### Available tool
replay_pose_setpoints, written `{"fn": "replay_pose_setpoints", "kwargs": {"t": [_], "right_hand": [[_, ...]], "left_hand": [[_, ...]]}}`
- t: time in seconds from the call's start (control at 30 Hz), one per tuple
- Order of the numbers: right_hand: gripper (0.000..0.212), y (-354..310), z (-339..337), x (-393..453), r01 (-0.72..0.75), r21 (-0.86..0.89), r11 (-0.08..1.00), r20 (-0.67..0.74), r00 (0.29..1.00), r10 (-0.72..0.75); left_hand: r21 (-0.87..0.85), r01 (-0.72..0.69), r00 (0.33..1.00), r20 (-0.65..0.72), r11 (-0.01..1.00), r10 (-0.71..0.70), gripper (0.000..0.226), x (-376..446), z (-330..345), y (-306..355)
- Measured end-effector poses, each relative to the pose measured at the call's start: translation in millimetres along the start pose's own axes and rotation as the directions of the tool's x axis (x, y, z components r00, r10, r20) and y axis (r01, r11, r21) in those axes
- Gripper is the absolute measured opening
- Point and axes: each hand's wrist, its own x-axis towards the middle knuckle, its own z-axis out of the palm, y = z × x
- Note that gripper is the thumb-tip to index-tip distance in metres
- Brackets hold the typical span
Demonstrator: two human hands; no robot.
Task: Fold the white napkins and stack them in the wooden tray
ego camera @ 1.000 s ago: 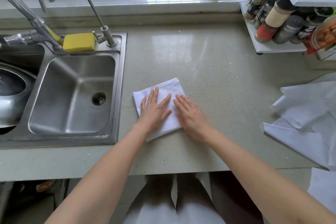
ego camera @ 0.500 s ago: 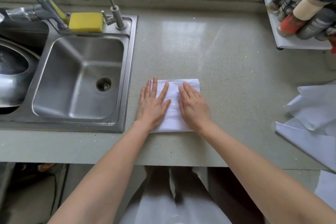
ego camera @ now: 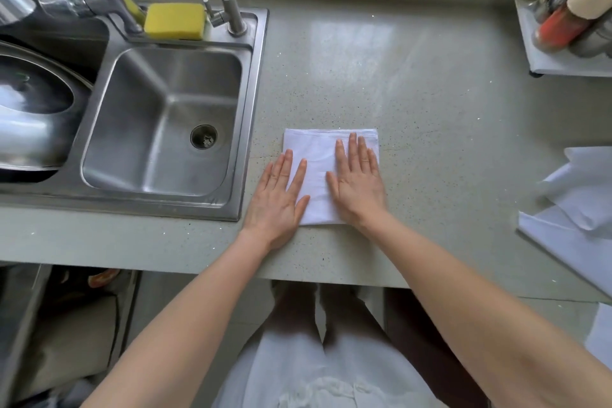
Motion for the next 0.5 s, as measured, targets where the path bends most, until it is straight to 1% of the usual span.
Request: {"fn": "replay_pose_setpoints", "kwargs": {"t": [0.07,0.13,0.23,0.3,0.33,0.4,0.5], "right_hand": [[0.068,-25.7,12.0,-21.7,0.022,0.057,0.998,-0.057,0.998,-0.018],[0.064,-34.1,24.4,-42.2,0.075,0.071,0.995,-0.086,0.994,-0.069],[0.062,-7.7,26.7,-46.7,0.094,0.002,0.996,-0.064,0.993,-0.094],[0.062,10.3,22.3,-51.9,0.057,-0.041,0.998,-0.039,0.998,-0.059],[0.062,18.0,20.9,-54.0,0.041,-0.062,0.997,-0.037,0.998,-0.044],[0.064,31.3,16.9,-57.2,0.044,-0.086,0.995,0.011,0.999,-0.044],[0.072,54.8,4.1,-59.0,0.132,-0.130,0.983,0.113,0.987,-0.117]], "left_hand": [[-0.008,0.004,1.000,-0.012,1.000,-0.004,0.065,1.0,0.4,0.9],[0.005,0.005,1.000,-0.003,1.000,-0.005,0.064,1.6,0.7,0.3],[0.011,0.008,1.000,0.020,1.000,-0.009,0.065,1.9,0.6,-1.1],[0.035,0.003,0.998,0.057,0.999,-0.005,0.067,-0.3,0.2,-1.4],[0.059,-0.001,0.998,0.069,0.998,-0.003,0.070,-0.3,-1.1,-2.2],[0.095,-0.043,0.991,0.131,0.995,0.030,0.081,0.3,-8.9,-6.7],[0.143,-0.145,0.959,0.266,0.979,0.103,0.102,0.0,-25.1,-13.8]]}}
